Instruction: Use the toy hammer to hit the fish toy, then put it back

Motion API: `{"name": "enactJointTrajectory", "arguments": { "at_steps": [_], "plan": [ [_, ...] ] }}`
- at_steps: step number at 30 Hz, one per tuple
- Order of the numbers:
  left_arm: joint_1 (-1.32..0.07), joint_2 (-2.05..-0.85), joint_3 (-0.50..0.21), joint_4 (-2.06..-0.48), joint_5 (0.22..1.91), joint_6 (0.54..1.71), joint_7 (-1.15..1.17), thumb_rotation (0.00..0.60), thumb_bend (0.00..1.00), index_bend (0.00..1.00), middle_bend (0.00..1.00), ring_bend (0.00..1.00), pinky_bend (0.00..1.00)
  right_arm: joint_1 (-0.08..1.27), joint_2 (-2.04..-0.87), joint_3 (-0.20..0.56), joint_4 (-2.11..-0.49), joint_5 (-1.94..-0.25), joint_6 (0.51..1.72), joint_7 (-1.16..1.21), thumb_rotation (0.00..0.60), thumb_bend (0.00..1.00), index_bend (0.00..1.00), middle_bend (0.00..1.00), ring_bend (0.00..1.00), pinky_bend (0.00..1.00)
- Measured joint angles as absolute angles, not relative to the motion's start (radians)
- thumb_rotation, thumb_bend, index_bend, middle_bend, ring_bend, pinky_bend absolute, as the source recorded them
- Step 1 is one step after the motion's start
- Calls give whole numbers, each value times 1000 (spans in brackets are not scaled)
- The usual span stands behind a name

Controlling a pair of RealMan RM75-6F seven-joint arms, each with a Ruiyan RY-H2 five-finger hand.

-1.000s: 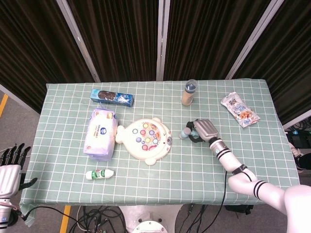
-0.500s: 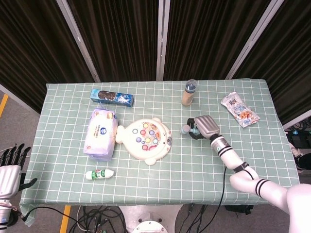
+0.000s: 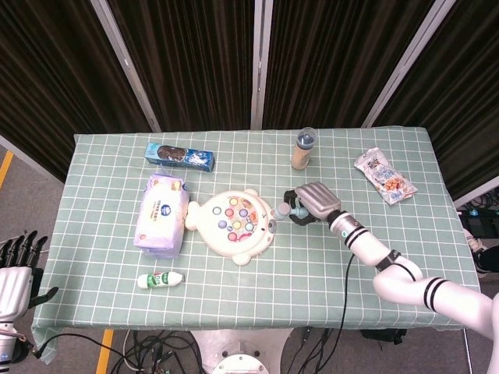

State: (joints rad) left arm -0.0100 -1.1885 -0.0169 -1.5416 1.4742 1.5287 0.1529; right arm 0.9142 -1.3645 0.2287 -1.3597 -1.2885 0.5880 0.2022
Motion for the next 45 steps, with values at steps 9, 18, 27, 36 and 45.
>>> {"name": "enactJointTrajectory", "arguments": {
  "at_steps": [9, 18, 27, 36, 45],
  "plan": [
    [-4, -1186, -16, -1544, 1472, 1532, 153, 600, 52, 101, 20, 0, 0, 1031, -1379, 249, -1396, -1192, 492, 96, 600, 711, 811, 682, 598, 767],
    [-1, -1195, -15, -1524, 1471, 1532, 133, 600, 52, 101, 21, 0, 0, 1093, -1420, 209, -1388, -1065, 481, -36, 600, 721, 816, 685, 601, 769],
    [6, -1199, -14, -1513, 1476, 1541, 122, 600, 52, 101, 20, 0, 0, 1104, -1410, 205, -1438, -1004, 543, -73, 600, 721, 817, 685, 602, 769],
    [8, -1200, -15, -1512, 1477, 1543, 121, 600, 52, 101, 20, 0, 0, 1164, -1442, 204, -1417, -937, 515, -106, 600, 720, 817, 684, 602, 769],
    [12, -1206, -14, -1501, 1472, 1541, 111, 600, 52, 101, 20, 0, 0, 1227, -1500, 177, -1355, -854, 505, -157, 600, 720, 817, 684, 602, 770]
  ]
}}
